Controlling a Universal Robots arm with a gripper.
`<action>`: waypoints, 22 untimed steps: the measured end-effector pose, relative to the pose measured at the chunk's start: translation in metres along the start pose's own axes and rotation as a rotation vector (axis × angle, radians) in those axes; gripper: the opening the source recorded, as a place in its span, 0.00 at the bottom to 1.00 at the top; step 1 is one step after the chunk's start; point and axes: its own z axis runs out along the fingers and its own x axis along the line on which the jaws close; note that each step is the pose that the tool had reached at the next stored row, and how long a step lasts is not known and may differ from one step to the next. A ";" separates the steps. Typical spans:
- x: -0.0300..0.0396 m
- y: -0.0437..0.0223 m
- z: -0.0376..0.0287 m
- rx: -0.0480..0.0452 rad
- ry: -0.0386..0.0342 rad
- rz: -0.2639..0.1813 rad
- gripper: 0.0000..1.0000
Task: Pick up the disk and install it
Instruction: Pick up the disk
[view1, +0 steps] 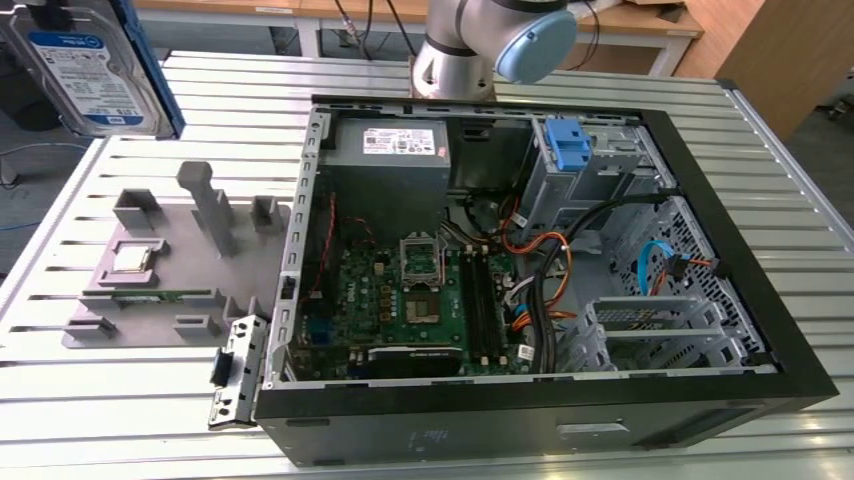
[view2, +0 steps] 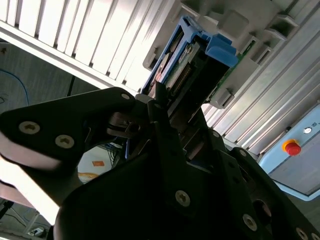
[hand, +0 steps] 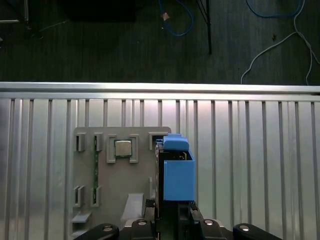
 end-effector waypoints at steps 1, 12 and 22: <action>0.0000 -0.0007 -0.0001 -0.0002 0.0001 0.000 0.35; -0.0003 -0.0229 -0.0010 0.0000 0.0000 0.000 0.35; -0.0008 -0.0524 -0.0023 0.0000 0.0000 0.000 0.35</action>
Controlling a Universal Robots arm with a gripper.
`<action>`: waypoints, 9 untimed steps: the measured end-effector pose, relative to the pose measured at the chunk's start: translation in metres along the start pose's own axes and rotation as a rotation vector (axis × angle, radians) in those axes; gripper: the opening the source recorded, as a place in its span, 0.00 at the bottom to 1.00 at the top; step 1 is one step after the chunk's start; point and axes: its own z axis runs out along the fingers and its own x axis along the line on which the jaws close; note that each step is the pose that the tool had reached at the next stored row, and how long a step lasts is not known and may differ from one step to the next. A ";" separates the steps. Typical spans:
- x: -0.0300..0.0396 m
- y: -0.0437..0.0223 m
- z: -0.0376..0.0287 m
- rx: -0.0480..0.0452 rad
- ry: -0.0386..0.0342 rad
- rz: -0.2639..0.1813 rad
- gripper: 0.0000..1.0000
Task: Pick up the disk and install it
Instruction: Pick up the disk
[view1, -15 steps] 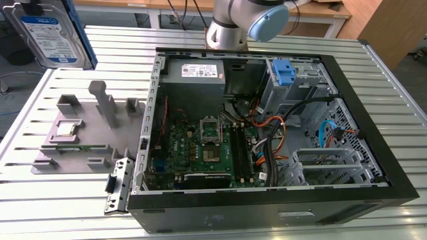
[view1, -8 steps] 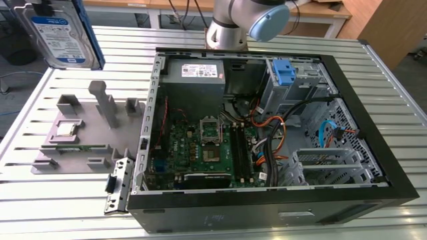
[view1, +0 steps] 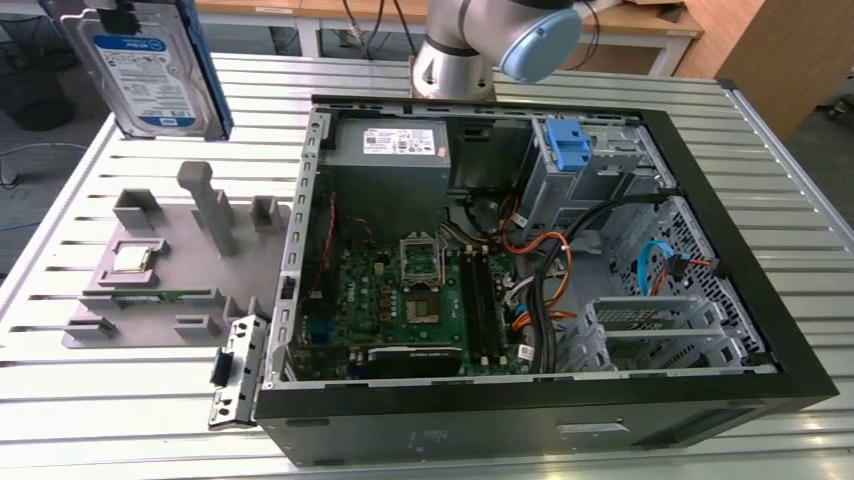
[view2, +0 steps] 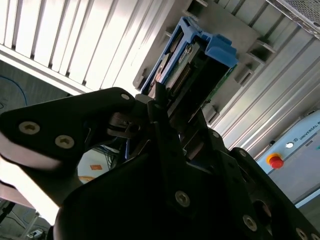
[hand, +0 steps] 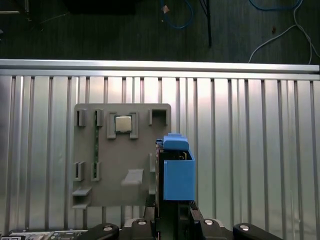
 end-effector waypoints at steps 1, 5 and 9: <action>0.0000 -0.0034 -0.0001 0.0001 -0.0001 0.000 0.35; -0.0002 -0.0165 -0.0007 0.0000 0.0000 0.000 0.35; -0.0003 -0.0217 -0.0009 0.0001 -0.0003 0.000 0.35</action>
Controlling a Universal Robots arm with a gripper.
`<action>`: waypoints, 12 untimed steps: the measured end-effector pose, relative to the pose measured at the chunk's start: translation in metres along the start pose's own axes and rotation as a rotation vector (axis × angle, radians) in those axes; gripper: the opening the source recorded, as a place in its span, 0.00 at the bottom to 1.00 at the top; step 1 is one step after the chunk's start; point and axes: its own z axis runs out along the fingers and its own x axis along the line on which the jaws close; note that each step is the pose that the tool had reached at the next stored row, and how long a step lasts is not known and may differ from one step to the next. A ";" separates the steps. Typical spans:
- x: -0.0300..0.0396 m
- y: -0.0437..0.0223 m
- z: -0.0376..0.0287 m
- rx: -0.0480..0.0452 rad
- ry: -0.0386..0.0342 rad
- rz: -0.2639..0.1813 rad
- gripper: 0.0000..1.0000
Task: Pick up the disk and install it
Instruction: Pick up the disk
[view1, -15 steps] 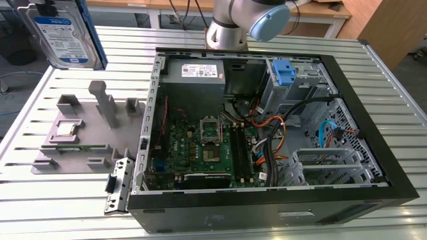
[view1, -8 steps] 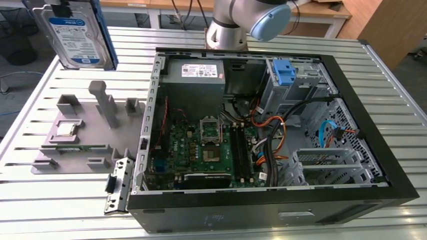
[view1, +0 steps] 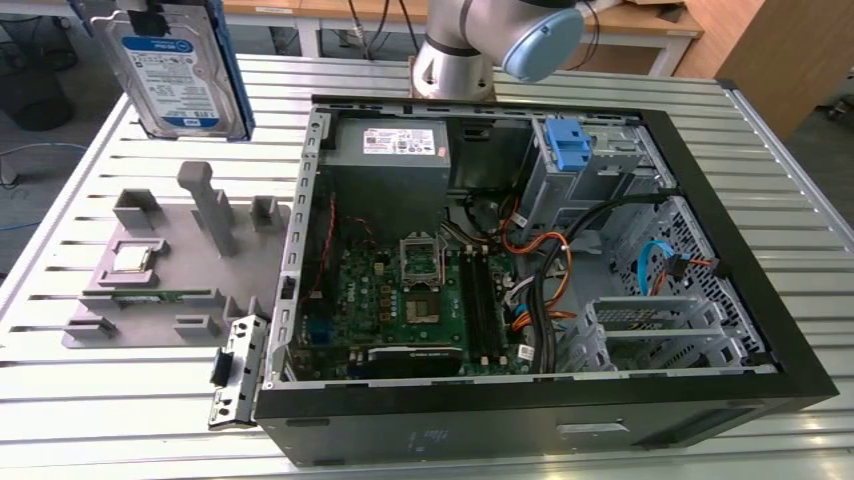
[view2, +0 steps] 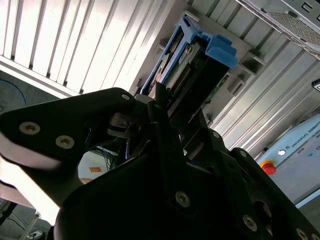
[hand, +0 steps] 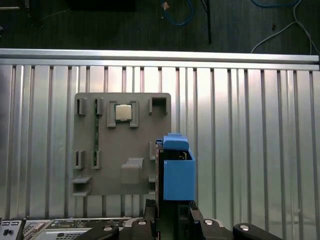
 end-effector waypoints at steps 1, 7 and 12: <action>0.0000 0.0000 -0.0003 0.0000 0.0000 0.000 0.35; -0.0007 0.0004 -0.0110 -0.0001 0.0000 0.000 0.35; -0.0014 0.0009 -0.0221 0.0000 0.0000 0.000 0.35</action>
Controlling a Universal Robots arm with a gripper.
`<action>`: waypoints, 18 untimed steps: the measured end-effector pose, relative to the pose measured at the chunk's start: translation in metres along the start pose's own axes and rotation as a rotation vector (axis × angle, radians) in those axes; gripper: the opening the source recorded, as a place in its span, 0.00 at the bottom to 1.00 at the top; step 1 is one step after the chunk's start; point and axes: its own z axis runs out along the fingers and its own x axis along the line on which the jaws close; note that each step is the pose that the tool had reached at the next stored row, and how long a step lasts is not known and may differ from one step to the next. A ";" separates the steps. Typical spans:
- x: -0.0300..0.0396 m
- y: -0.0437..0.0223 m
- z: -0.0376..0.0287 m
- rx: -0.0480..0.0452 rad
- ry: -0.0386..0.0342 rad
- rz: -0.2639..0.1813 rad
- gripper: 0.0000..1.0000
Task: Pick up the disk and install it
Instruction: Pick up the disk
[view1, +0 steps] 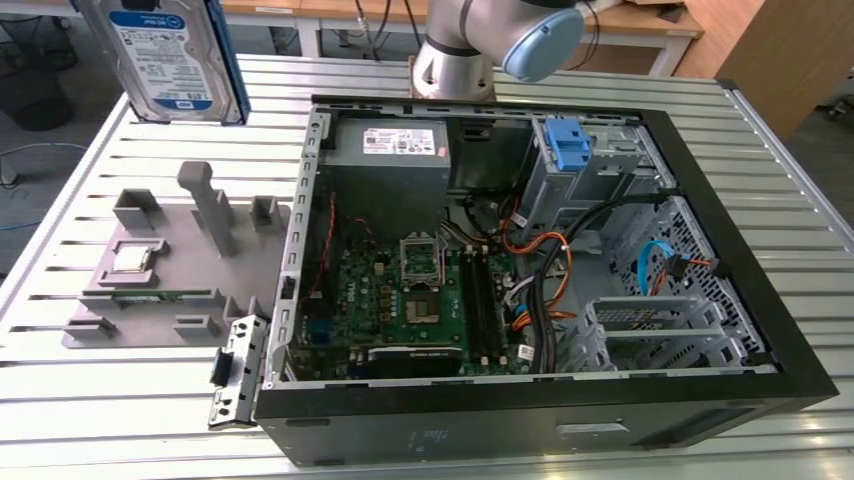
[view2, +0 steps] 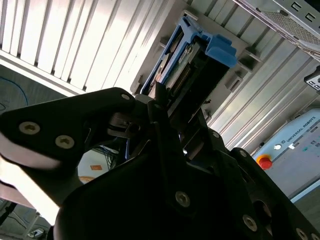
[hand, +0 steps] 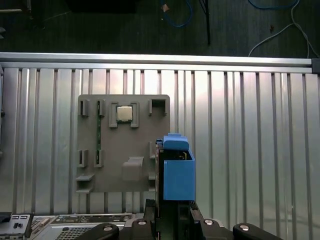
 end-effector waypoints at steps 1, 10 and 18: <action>-0.0001 0.0001 -0.0014 -0.0001 0.0001 0.000 0.35; -0.0003 -0.0097 -0.0022 -0.0001 -0.0015 0.000 0.35; -0.0006 -0.0311 -0.0031 -0.0001 -0.0015 0.000 0.35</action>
